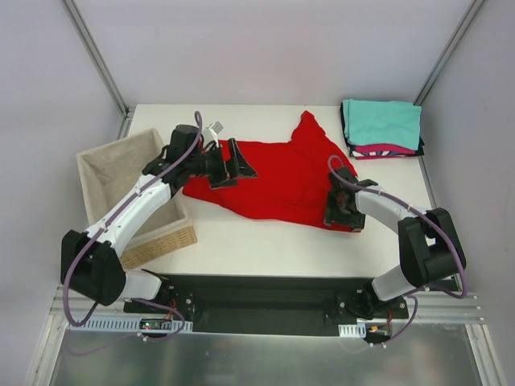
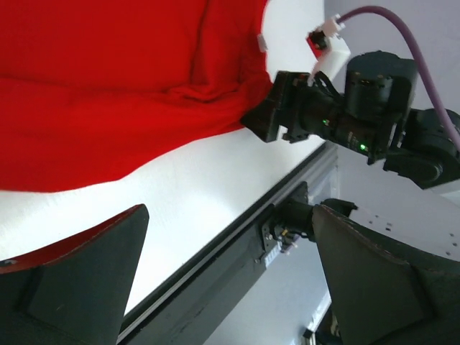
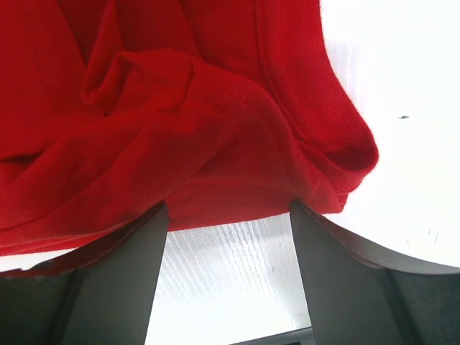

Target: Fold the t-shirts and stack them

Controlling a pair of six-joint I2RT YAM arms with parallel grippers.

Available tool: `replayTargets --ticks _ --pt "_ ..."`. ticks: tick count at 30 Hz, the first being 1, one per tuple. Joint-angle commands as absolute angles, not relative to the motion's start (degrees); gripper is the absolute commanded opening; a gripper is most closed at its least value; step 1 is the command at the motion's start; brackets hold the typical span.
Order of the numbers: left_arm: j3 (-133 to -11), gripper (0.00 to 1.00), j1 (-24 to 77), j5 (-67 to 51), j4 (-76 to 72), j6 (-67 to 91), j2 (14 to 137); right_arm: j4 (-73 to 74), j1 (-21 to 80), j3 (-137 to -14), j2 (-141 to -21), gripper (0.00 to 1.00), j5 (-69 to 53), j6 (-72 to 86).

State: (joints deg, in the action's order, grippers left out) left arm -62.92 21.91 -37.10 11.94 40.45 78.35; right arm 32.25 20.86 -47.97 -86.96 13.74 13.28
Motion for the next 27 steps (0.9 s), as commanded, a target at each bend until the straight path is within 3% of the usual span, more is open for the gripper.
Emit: replayTargets --ticks 1,12,17,27 --pt "-64.5 0.98 21.7 -21.4 24.5 36.6 72.5 33.1 21.4 -46.8 -85.8 0.73 14.9 13.2" --pt "-77.7 0.99 19.7 15.7 56.4 31.7 65.6 32.0 23.1 -46.4 -84.5 0.73 15.0 12.7" --pt "-76.7 0.99 12.8 14.9 61.3 28.7 65.7 32.0 23.6 -46.3 -84.5 0.73 15.5 12.8" --pt "-69.8 0.99 11.3 11.1 67.0 30.0 58.6 31.6 23.6 -46.4 -84.6 0.73 15.5 12.7"
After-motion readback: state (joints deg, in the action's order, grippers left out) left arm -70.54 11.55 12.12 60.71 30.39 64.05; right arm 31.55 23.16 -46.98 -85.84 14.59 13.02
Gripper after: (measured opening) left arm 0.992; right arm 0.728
